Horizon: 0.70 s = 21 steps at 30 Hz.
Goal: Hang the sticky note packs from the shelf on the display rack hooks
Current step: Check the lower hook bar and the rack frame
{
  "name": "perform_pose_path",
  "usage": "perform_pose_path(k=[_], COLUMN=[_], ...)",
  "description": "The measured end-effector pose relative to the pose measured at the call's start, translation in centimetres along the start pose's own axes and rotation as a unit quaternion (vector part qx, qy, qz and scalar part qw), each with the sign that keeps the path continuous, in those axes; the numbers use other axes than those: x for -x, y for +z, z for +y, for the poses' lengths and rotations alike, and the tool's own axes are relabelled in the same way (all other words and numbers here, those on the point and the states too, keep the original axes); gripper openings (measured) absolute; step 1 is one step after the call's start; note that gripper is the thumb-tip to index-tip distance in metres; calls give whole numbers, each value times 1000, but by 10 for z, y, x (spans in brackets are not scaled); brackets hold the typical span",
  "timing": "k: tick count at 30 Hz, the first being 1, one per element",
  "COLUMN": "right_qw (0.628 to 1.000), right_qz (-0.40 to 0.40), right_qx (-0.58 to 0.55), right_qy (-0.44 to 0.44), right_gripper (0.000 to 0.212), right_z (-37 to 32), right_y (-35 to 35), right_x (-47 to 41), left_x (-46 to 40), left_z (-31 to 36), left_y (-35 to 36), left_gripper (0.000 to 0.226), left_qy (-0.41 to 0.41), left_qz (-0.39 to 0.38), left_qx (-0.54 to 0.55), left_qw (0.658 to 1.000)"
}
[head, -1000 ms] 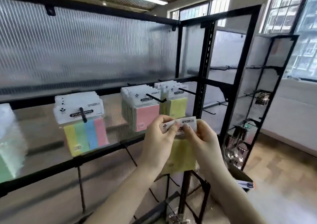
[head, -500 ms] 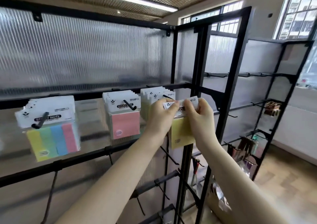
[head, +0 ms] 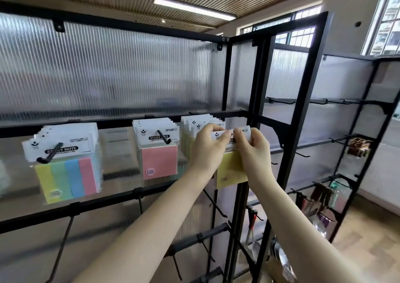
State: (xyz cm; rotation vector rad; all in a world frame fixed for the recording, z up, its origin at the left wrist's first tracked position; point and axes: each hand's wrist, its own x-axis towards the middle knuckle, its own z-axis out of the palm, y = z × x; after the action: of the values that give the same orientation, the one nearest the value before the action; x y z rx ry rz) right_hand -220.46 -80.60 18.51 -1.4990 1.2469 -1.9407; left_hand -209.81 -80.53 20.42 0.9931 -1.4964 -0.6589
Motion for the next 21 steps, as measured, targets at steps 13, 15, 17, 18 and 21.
perform_pose_path(k=[13, 15, 17, 18, 21], right_qw=[1000, 999, 999, 998, 997], right_qz=[-13, -28, -31, -32, -41], right_qx=[-1, 12, 24, 29, 43], right_qy=[21, 27, 36, 39, 50], right_gripper=[27, 31, 33, 36, 44], right_z=[31, 37, 43, 46, 49], right_y=[18, 21, 23, 23, 27], right_x=[-12, -11, -11, -11, -13], left_x=[10, 6, 2, 0, -4], left_z=[-32, -34, -36, -36, -38], left_y=[7, 8, 6, 4, 2], left_gripper=[30, 30, 30, 29, 29], left_qy=[159, 165, 168, 172, 180], left_qz=[123, 117, 113, 112, 121], left_qx=[-205, -239, -263, -276, -307], left_qw=[958, 950, 943, 939, 926])
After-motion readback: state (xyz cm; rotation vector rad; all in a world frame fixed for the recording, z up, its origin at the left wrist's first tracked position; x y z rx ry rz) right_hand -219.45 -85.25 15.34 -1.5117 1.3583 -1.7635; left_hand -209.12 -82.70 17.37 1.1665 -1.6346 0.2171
